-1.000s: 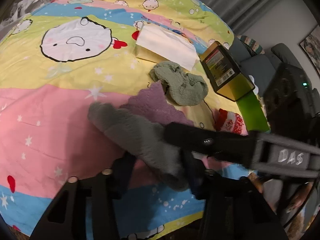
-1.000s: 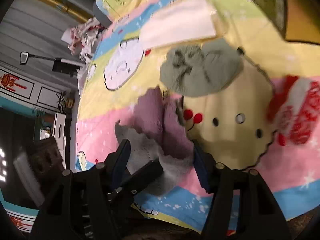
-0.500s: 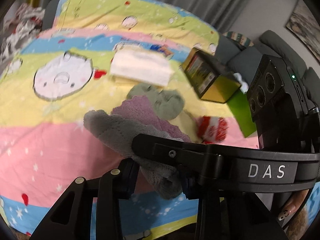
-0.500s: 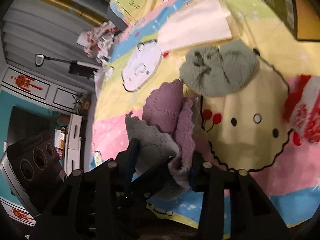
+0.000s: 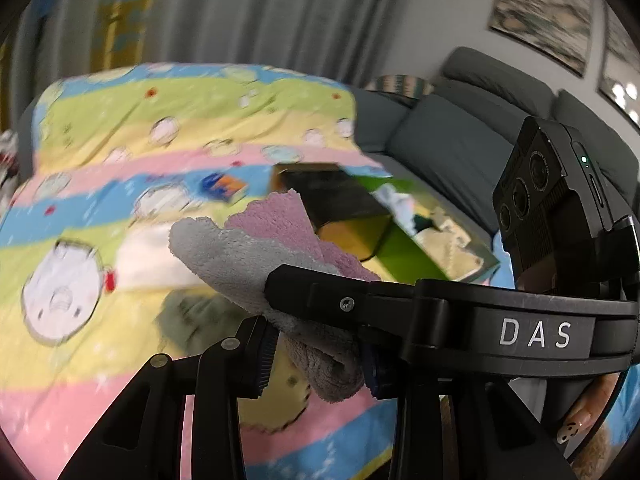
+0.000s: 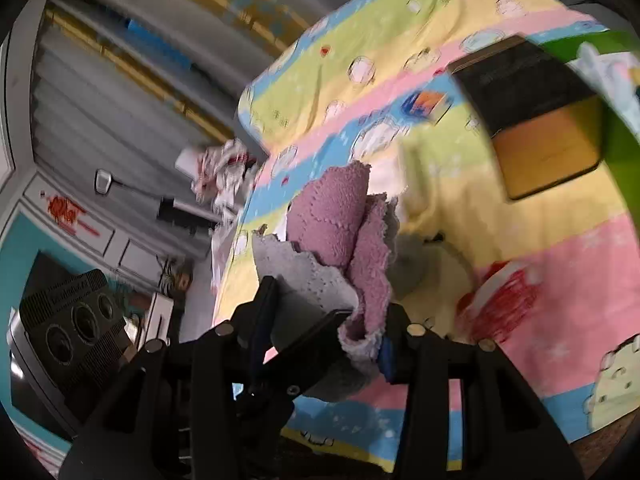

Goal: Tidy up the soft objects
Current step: 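Carry the grey-and-pink cloth with the right gripper over the green box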

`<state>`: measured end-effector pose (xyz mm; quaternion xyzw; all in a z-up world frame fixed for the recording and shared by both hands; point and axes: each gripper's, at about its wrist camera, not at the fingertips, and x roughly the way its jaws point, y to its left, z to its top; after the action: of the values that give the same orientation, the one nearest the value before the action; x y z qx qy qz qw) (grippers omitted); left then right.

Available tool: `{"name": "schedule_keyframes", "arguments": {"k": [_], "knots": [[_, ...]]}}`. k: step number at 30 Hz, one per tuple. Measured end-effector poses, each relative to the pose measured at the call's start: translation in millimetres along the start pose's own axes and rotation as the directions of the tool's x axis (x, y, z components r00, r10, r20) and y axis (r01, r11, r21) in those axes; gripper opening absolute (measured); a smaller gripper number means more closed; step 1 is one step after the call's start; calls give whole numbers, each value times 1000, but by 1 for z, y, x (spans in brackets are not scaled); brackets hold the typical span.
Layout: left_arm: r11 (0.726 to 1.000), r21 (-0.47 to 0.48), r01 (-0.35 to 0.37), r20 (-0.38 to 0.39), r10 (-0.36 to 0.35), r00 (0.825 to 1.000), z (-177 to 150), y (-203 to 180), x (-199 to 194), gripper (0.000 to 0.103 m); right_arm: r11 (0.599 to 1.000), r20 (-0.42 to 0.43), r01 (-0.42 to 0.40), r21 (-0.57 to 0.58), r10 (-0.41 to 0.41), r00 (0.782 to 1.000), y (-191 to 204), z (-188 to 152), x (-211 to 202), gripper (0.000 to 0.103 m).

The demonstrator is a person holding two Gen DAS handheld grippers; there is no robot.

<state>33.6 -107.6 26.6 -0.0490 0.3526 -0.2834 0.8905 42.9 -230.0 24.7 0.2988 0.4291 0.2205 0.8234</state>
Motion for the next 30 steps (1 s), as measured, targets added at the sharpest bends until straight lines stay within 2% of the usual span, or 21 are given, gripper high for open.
{"name": "schedule_keyframes", "arguments": {"k": [3, 8, 12, 16, 21, 25, 30], "knots": [[998, 49, 32, 16, -33, 999, 15, -20, 13, 36, 1000, 62, 9, 18, -10, 998, -10, 12, -18, 43], [987, 130, 93, 35, -99, 994, 44, -56, 38, 36, 998, 180, 28, 59, -39, 983, -34, 36, -55, 43], [972, 180, 152, 58, -165, 985, 68, -82, 62, 36, 995, 277, 48, 86, -71, 958, -52, 56, -83, 44], [956, 185, 229, 73, -246, 967, 88, -104, 86, 36, 987, 357, 112, 111, -145, 923, -68, 76, -109, 44], [935, 204, 290, 77, -310, 947, 104, -123, 112, 36, 980, 412, 147, 134, -190, 891, -91, 96, -128, 43], [927, 176, 331, 30, -341, 939, 110, -137, 147, 36, 966, 440, 170, 193, -240, 865, -122, 107, -134, 43], [920, 171, 353, -43, -351, 936, 106, -149, 186, 36, 943, 427, 168, 286, -282, 859, -162, 108, -134, 42]]}}
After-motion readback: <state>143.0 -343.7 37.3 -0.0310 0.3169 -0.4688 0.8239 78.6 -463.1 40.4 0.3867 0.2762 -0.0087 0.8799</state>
